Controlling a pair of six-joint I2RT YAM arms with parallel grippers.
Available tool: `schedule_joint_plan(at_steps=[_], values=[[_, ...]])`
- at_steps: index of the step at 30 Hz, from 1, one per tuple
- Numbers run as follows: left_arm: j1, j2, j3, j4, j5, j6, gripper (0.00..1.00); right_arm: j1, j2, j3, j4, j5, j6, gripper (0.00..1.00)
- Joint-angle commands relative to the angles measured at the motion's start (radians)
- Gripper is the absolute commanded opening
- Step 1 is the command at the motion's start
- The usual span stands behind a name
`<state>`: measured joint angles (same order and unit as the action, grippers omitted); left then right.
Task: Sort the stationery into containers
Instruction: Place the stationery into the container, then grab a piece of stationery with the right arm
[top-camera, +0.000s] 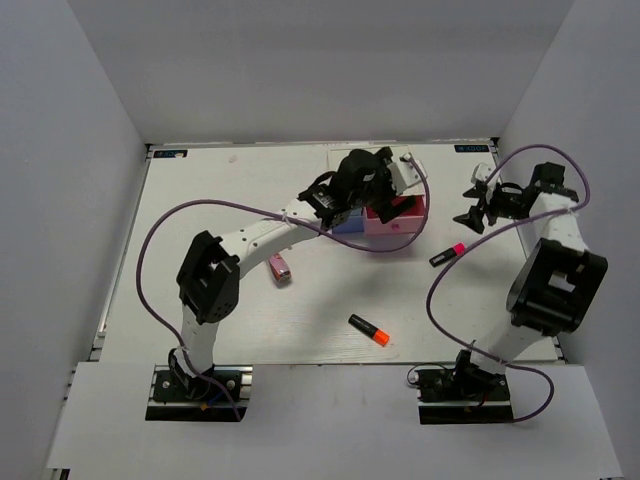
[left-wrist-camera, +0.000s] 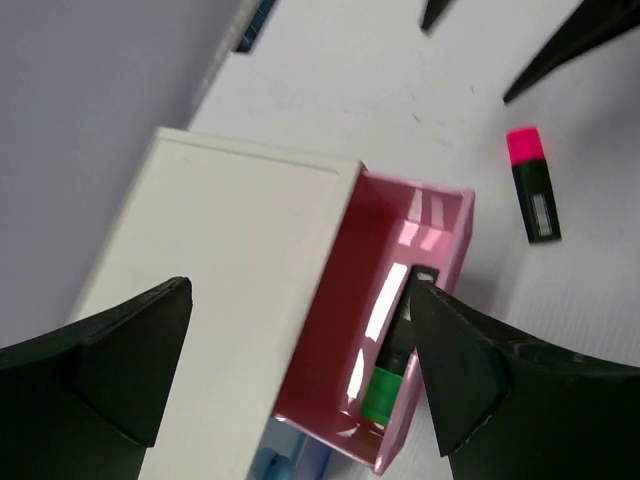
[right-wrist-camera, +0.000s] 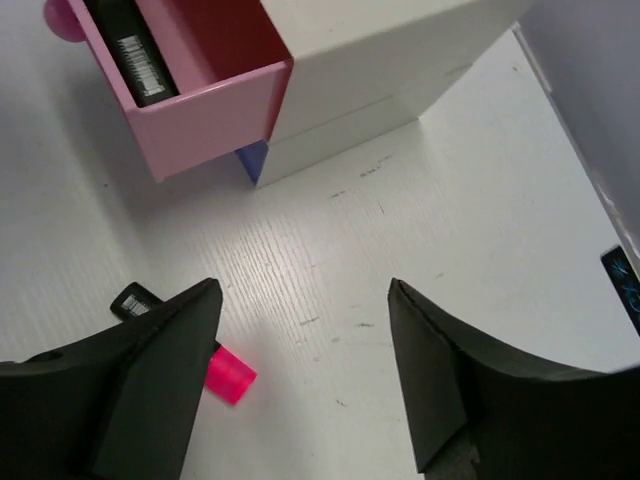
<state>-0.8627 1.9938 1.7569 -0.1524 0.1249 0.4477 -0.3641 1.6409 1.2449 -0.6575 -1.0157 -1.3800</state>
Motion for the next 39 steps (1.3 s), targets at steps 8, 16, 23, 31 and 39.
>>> schedule_joint_plan(at_steps=[8, 16, 23, 31, 39], values=[[0.007, -0.276, -0.069, 0.182, -0.322, -0.308, 1.00, 0.008, 0.207, 0.146, -0.651, 0.169, -0.840, 0.63], [0.025, -0.542, -0.371, -0.091, -0.490, -0.783, 1.00, 0.079, 0.189, 0.033, -0.452, 0.275, -0.809, 0.69], [0.054, -0.710, -0.585, -0.214, -0.490, -1.148, 1.00, 0.114, 0.269, 0.044, -0.378, 0.359, -0.760, 0.69], [0.064, -0.805, -0.681, -0.214, -0.432, -1.236, 1.00, 0.142, 0.316, 0.030, -0.258, 0.416, -0.696, 0.71], [0.064, -0.805, -0.682, -0.233, -0.375, -1.170, 1.00, 0.139, 0.310, -0.045, -0.317, 0.502, -0.737, 0.51]])
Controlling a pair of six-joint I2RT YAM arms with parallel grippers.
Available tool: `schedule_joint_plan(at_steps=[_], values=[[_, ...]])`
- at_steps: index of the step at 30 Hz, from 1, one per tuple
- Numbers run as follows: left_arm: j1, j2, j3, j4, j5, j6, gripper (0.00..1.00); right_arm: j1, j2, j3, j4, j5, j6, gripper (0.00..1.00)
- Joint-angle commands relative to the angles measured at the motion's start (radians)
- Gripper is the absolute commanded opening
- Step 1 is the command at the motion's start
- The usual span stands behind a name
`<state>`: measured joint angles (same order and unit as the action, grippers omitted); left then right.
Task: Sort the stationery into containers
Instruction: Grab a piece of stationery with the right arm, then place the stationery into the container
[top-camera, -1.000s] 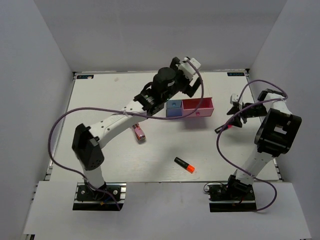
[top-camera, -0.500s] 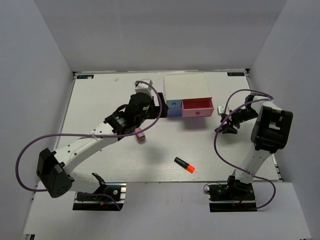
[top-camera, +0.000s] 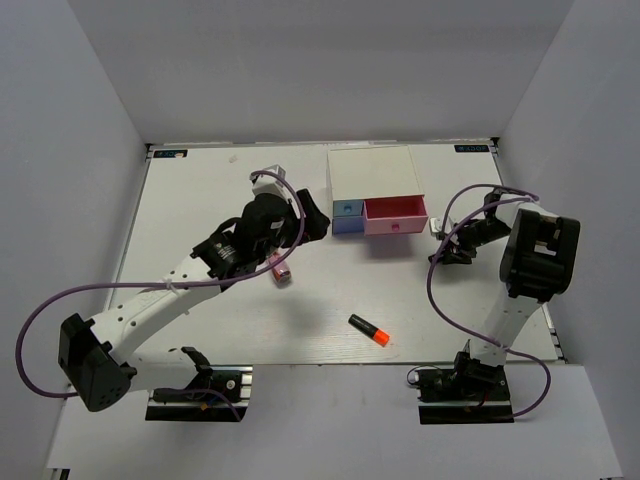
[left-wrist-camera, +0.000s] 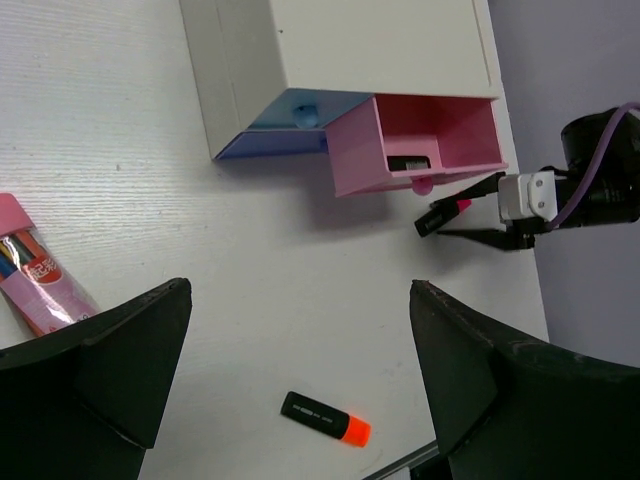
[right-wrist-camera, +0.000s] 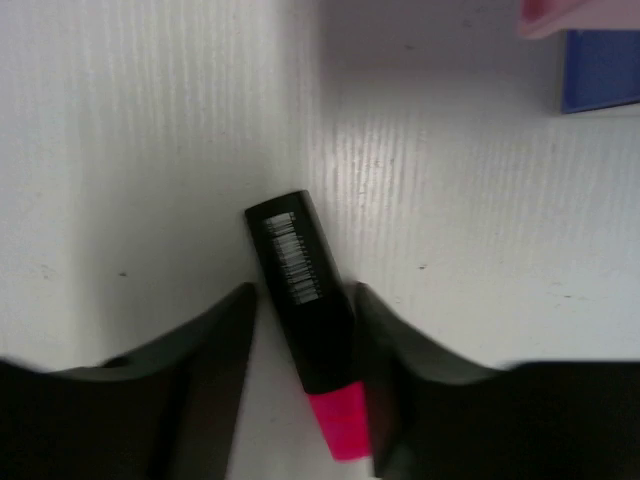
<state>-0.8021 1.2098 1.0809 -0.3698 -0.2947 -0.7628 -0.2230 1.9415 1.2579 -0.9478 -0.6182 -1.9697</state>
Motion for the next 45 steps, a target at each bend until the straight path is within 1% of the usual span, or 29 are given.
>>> schedule_joint_plan(at_steps=[1, 2, 3, 4, 5, 6, 7, 8, 9, 10, 12, 13, 14, 16, 17, 19, 20, 23, 25, 26, 27, 28, 29, 30, 31, 32, 39, 45], values=[[0.003, -0.010, -0.006, 0.012, 0.096, 0.078, 1.00, -0.006, 0.002, -0.093, -0.026, 0.106, -0.141, 0.43], [0.003, -0.010, -0.006, 0.032, 0.138, 0.130, 1.00, -0.007, -0.018, -0.107, -0.023, 0.103, -0.135, 0.38], [0.003, 0.000, -0.019, 0.075, 0.191, 0.251, 1.00, -0.009, -0.036, -0.130, -0.023, 0.097, -0.120, 0.31], [0.003, 0.000, -0.019, 0.094, 0.239, 0.311, 1.00, -0.012, -0.050, -0.150, -0.026, 0.083, -0.115, 0.25], [0.003, 0.000, -0.029, 0.109, 0.326, 0.374, 1.00, -0.013, -0.077, -0.161, -0.035, 0.071, -0.107, 0.16], [-0.006, 0.011, -0.029, 0.123, 0.366, 0.481, 1.00, -0.021, -0.110, -0.169, -0.052, 0.060, -0.107, 0.12], [-0.006, 0.011, -0.029, 0.146, 0.405, 0.531, 1.00, -0.025, -0.127, -0.185, -0.061, 0.013, -0.106, 0.11], [-0.006, 0.022, -0.038, 0.146, 0.449, 0.572, 1.00, -0.027, -0.188, -0.186, -0.084, -0.003, -0.112, 0.10], [-0.019, 0.022, -0.038, 0.157, 0.468, 0.647, 1.00, -0.029, -0.208, -0.187, -0.100, -0.040, -0.118, 0.10], [-0.019, 0.034, -0.038, 0.157, 0.501, 0.678, 1.00, -0.033, -0.228, -0.175, -0.171, -0.079, -0.126, 0.10], [-0.019, 0.063, -0.013, 0.157, 0.514, 0.727, 1.00, -0.036, -0.301, -0.132, -0.241, -0.147, -0.167, 0.10], [-0.019, 0.076, -0.013, 0.157, 0.541, 0.772, 1.00, -0.035, -0.314, -0.115, -0.343, -0.170, -0.191, 0.10], [-0.019, 0.089, -0.001, 0.129, 0.554, 0.792, 1.00, -0.035, -0.370, -0.057, -0.365, -0.242, -0.164, 0.10], [-0.019, 0.137, 0.022, 0.100, 0.592, 0.845, 1.00, -0.026, -0.415, -0.037, -0.364, -0.282, -0.140, 0.10], [-0.019, 0.155, 0.022, 0.068, 0.606, 0.855, 0.96, -0.022, -0.464, -0.011, -0.365, -0.323, -0.130, 0.10], [-0.028, 0.183, 0.033, 0.057, 0.638, 0.866, 0.93, -0.009, -0.483, 0.014, -0.367, -0.353, -0.095, 0.08], [-0.028, 0.192, 0.033, 0.057, 0.638, 0.866, 0.93, -0.004, -0.490, 0.055, -0.367, -0.404, -0.080, 0.08], [-0.028, 0.192, 0.022, 0.072, 0.638, 0.875, 0.92, 0.022, -0.483, 0.130, -0.362, -0.491, -0.014, 0.08], [-0.037, 0.192, 0.022, 0.072, 0.638, 0.885, 0.92, 0.046, -0.455, 0.176, -0.361, -0.523, 0.012, 0.08], [-0.037, 0.192, 0.022, 0.072, 0.638, 0.885, 0.92, 0.066, -0.448, 0.190, -0.314, -0.537, 0.056, 0.08], [-0.037, 0.201, 0.022, 0.072, 0.638, 0.885, 0.92, 0.086, -0.443, 0.193, -0.284, -0.538, 0.113, 0.10], [-0.037, 0.201, 0.022, 0.060, 0.638, 0.895, 0.92, 0.102, -0.428, 0.190, -0.258, -0.535, 0.133, 0.10], [-0.046, 0.201, 0.022, 0.060, 0.638, 0.895, 0.92, 0.125, -0.423, 0.193, -0.167, -0.531, 0.191, 0.11], [-0.046, 0.211, 0.022, 0.046, 0.638, 0.895, 0.92, 0.146, -0.418, 0.195, -0.126, -0.520, 0.236, 0.11], [-0.046, 0.211, 0.022, 0.046, 0.638, 0.895, 0.92, 0.157, -0.414, 0.193, -0.041, -0.517, 0.375, 0.13], [-0.057, 0.211, 0.022, 0.046, 0.638, 0.895, 0.92, 0.169, -0.406, 0.193, 0.021, -0.506, 0.405, 0.13], [-0.075, 0.188, -0.019, 0.077, 0.615, 0.866, 0.92, 0.280, -0.308, 0.244, 0.060, -0.454, 0.460, 0.15], [-0.085, 0.178, -0.029, 0.077, 0.597, 0.855, 0.92, 0.318, -0.277, 0.225, 0.127, -0.422, 0.499, 0.23]])
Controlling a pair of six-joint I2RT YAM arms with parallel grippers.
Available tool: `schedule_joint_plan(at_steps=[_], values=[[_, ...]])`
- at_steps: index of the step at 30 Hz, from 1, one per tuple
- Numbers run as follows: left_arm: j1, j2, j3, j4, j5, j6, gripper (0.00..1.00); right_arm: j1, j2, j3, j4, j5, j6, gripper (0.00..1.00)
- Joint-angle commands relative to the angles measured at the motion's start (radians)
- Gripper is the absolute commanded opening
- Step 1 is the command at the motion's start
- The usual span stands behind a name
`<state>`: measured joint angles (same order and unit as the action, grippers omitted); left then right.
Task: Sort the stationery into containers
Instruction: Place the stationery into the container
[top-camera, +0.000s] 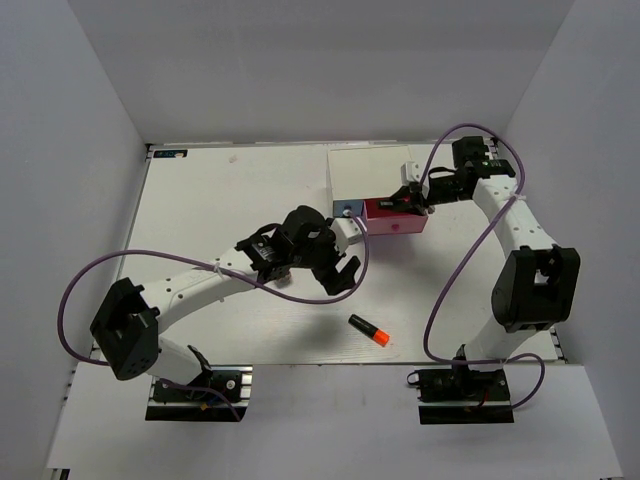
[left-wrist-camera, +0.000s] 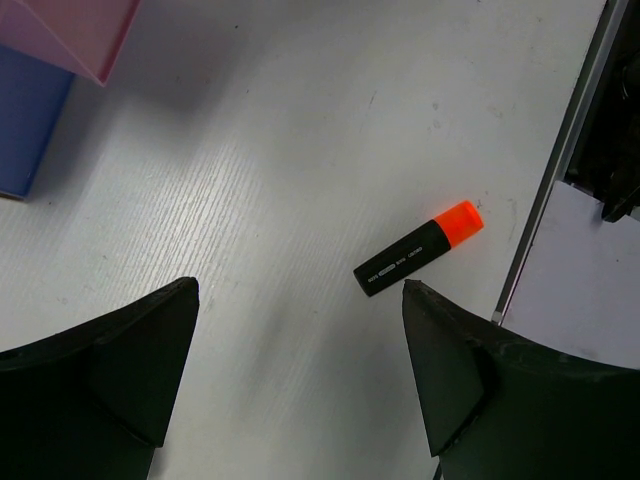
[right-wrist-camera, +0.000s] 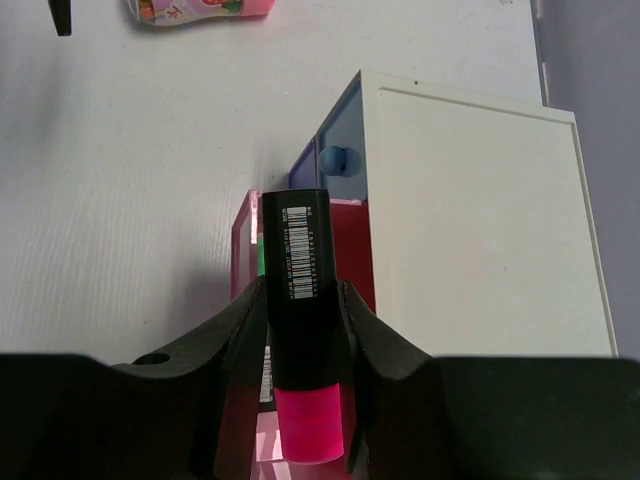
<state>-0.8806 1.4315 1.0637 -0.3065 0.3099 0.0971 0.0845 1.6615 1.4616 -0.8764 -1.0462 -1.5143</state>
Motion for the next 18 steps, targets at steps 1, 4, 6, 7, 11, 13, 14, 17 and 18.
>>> schedule_joint_plan(at_steps=[1, 4, 6, 7, 11, 13, 14, 17, 18], values=[[-0.006, -0.043, -0.011, 0.004, -0.017, -0.005, 0.92, 0.012, 0.010, 0.023, 0.054, 0.009, 0.042, 0.25], [-0.015, -0.043, -0.001, 0.004, -0.017, 0.004, 0.92, 0.018, 0.029, 0.031, 0.028, 0.026, 0.020, 0.54], [-0.015, -0.034, 0.010, -0.006, -0.017, 0.004, 0.92, 0.015, 0.032, 0.036, 0.019, 0.022, 0.017, 0.78], [-0.015, -0.034, 0.019, -0.017, -0.017, 0.016, 0.92, 0.015, 0.026, 0.039, 0.010, 0.014, 0.020, 0.81], [-0.034, 0.020, 0.065, -0.075, -0.029, 0.036, 0.89, 0.008, -0.003, 0.037, 0.053, -0.002, 0.130, 0.84], [-0.044, 0.053, 0.094, -0.100, -0.029, 0.065, 0.84, 0.000, -0.044, 0.017, 0.103, -0.008, 0.182, 0.80], [-0.044, 0.064, 0.105, -0.124, -0.029, 0.066, 0.75, -0.002, -0.057, 0.008, 0.149, -0.006, 0.260, 0.78], [-0.064, 0.115, 0.148, -0.176, -0.040, 0.089, 0.52, -0.011, -0.121, -0.041, 0.249, -0.017, 0.371, 0.71], [-0.064, 0.125, 0.168, -0.177, -0.040, 0.089, 0.45, -0.015, -0.150, -0.055, 0.258, -0.021, 0.381, 0.69]])
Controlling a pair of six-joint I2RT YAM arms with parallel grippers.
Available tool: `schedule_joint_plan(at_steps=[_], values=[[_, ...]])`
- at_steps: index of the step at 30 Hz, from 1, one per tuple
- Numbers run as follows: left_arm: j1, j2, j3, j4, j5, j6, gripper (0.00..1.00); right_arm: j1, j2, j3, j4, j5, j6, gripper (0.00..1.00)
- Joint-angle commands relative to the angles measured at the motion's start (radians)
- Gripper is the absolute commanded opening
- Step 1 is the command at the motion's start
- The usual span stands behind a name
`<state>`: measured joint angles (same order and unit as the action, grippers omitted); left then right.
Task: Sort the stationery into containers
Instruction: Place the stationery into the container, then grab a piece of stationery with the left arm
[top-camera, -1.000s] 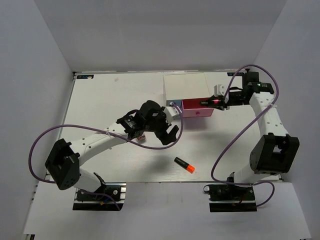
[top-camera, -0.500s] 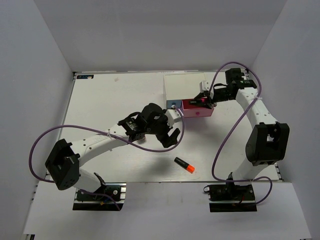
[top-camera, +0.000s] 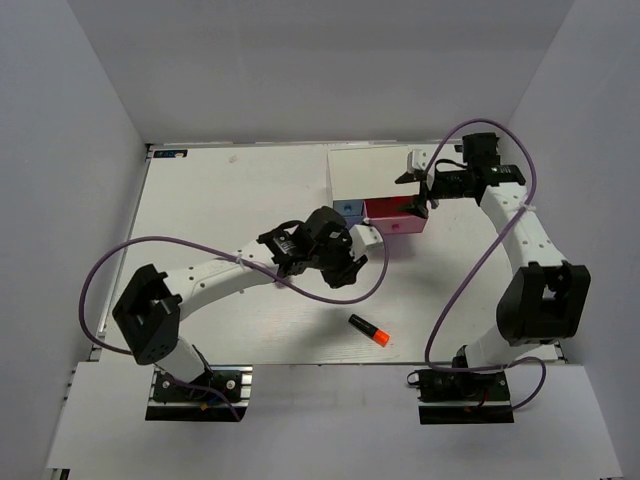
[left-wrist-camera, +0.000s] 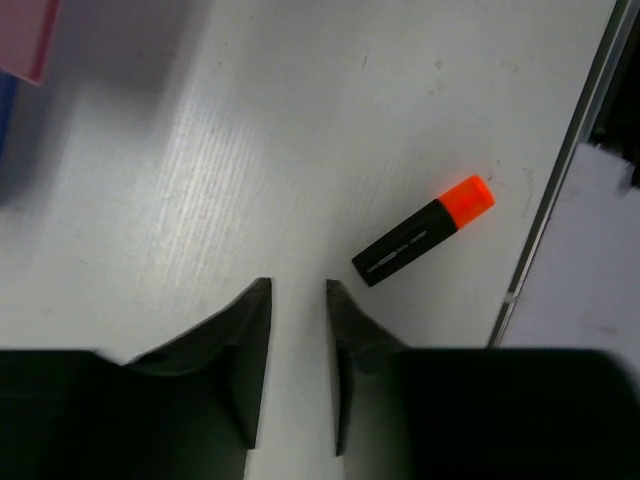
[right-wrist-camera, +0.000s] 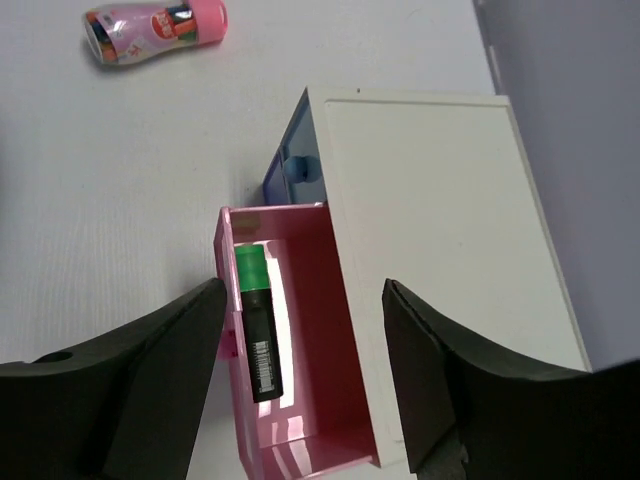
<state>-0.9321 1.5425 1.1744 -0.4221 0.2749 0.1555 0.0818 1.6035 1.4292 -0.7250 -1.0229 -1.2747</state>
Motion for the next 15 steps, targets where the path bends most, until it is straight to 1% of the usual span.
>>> schedule_joint_plan(at_steps=[1, 2, 3, 5, 6, 7, 8, 9, 10, 11, 12, 13, 14, 15], values=[[-0.013, 0.034, 0.067, -0.070, -0.005, 0.016, 0.37, -0.014, -0.099, -0.032, 0.113, -0.049, 0.153, 0.69], [-0.013, 0.044, 0.082, -0.070, 0.006, 0.003, 0.25, -0.016, -0.106, -0.041, 0.113, -0.051, 0.161, 0.69], [-0.022, 0.053, 0.082, -0.070, 0.018, -0.020, 0.22, -0.014, -0.120, -0.047, 0.114, -0.049, 0.170, 0.68], [-0.022, 0.074, 0.103, -0.057, 0.029, -0.063, 0.20, -0.019, -0.131, -0.073, 0.121, -0.025, 0.214, 0.68], [-0.022, 0.086, 0.119, -0.056, 0.018, -0.097, 0.20, -0.019, -0.142, -0.084, 0.146, -0.017, 0.250, 0.75], [-0.022, 0.103, 0.142, -0.076, 0.009, -0.164, 0.20, -0.022, -0.146, -0.093, 0.168, -0.002, 0.265, 0.90], [-0.022, 0.123, 0.195, -0.117, 0.009, -0.194, 0.20, -0.024, -0.160, -0.130, 0.214, 0.042, 0.279, 0.90], [-0.022, 0.142, 0.221, -0.142, 0.009, -0.220, 0.23, -0.025, -0.181, -0.148, 0.254, 0.053, 0.364, 0.90], [-0.031, 0.178, 0.246, -0.167, 0.027, -0.237, 0.29, -0.036, -0.191, -0.192, 0.322, 0.070, 0.392, 0.90], [-0.031, 0.191, 0.263, -0.188, 0.041, -0.220, 0.33, -0.039, -0.204, -0.231, 0.381, 0.086, 0.414, 0.90], [-0.045, 0.191, 0.263, -0.213, 0.041, -0.197, 0.42, -0.042, -0.227, -0.242, 0.398, 0.087, 0.460, 0.90], [-0.057, 0.191, 0.263, -0.213, 0.053, -0.173, 0.46, -0.046, -0.234, -0.271, 0.418, 0.084, 0.472, 0.90], [-0.057, 0.191, 0.208, -0.196, 0.053, -0.095, 0.54, -0.051, -0.243, -0.283, 0.447, 0.070, 0.489, 0.90], [-0.069, 0.176, 0.179, -0.179, 0.053, -0.052, 0.58, -0.059, -0.243, -0.288, 0.449, 0.054, 0.504, 0.90]])
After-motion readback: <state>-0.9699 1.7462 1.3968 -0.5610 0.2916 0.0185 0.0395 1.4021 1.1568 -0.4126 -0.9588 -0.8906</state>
